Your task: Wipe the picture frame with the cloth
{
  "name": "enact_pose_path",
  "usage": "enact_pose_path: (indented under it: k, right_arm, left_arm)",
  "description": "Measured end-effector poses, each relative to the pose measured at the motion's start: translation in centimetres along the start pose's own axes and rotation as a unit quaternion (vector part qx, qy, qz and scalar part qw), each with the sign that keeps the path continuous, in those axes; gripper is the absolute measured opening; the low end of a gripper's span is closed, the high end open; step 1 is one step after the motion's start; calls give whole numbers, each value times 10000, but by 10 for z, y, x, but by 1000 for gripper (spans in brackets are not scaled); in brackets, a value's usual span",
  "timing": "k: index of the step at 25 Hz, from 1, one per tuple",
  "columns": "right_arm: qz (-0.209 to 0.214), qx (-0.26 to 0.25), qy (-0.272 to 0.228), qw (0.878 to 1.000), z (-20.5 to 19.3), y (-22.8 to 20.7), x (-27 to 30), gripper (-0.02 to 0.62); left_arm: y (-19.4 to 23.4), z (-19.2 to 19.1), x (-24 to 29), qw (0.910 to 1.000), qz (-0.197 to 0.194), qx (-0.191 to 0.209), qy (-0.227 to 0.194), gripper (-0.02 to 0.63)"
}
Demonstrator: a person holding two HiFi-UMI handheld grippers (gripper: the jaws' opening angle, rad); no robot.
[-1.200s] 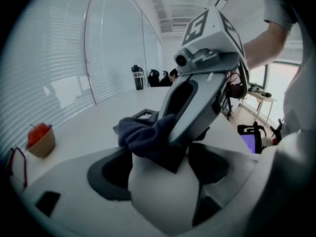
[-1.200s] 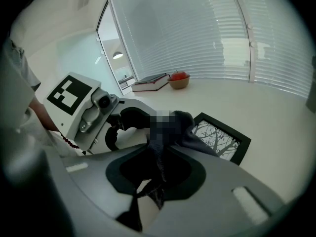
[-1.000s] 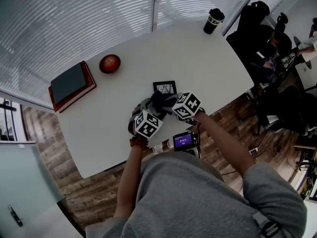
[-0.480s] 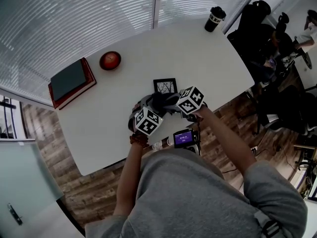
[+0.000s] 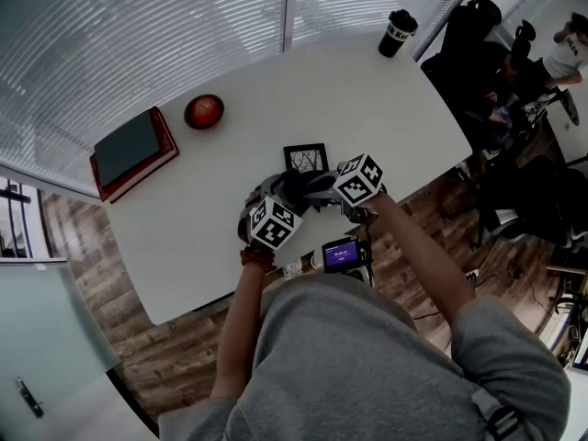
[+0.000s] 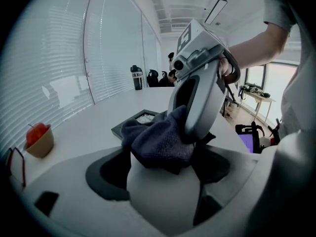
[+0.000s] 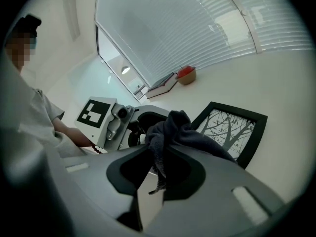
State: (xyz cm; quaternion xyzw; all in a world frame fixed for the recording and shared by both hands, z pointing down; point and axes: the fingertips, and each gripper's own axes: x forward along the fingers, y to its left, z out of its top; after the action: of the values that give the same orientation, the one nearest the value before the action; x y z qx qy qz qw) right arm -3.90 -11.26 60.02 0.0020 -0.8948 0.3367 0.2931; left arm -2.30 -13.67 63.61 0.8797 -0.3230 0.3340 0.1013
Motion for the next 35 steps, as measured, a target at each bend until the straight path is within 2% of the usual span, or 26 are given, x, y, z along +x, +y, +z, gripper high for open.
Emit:
enact_pose_path:
  k: [3,5,7,11,14,17,19,20,25,30,32,35]
  right_arm:
    - [629,190,-702,9954,13,14,-13,64]
    - [1015,384,-1398,9842,30,24,-27,67]
    - [1124,331,-1946,9739,43,30,-41,67]
    - [937,15,-2765,9564,64,38,-69,67]
    - [508,-290,-3386,9391,77,41,-90,69]
    - [-525,-1132,-4030,9067,86,42,-117,72]
    - [-1183,-1562,-4210,8857,84,41,-129,72]
    - [-1411,-1671,-4226,8795,82,40,-133,72]
    - [-2184,-1851,-4100,8660,67,26,-140,72]
    - [-2816,-2014,-3947,8511,52,9,-145,74]
    - [-2966,-1935,-3915,8493,44,1,-148,74]
    - [-2992,-1820,-3866,8532,35,-6,-147,74]
  left_arm:
    - [0,0,0,10000,-1,-2,2,362]
    - [0,0,0,10000,4,6,-4,361]
    - [1,0,0,10000,4,11,-25,362]
    - [1,4,-4,9997,-48,-66,-237,361]
    - [4,10,-12,9976,-111,-236,-642,353]
    - [6,14,-18,9956,-145,-322,-863,353]
    - [7,16,-23,9944,-177,-362,-976,353]
    - [7,18,-26,9934,-202,-393,-1056,353]
    - [11,23,-39,9850,-303,-617,-1580,344]
    - [14,22,-42,9816,-305,-684,-1757,334]
    - [14,23,-42,9813,-298,-679,-1778,332]
    - [13,24,-44,9806,-294,-670,-1816,321]
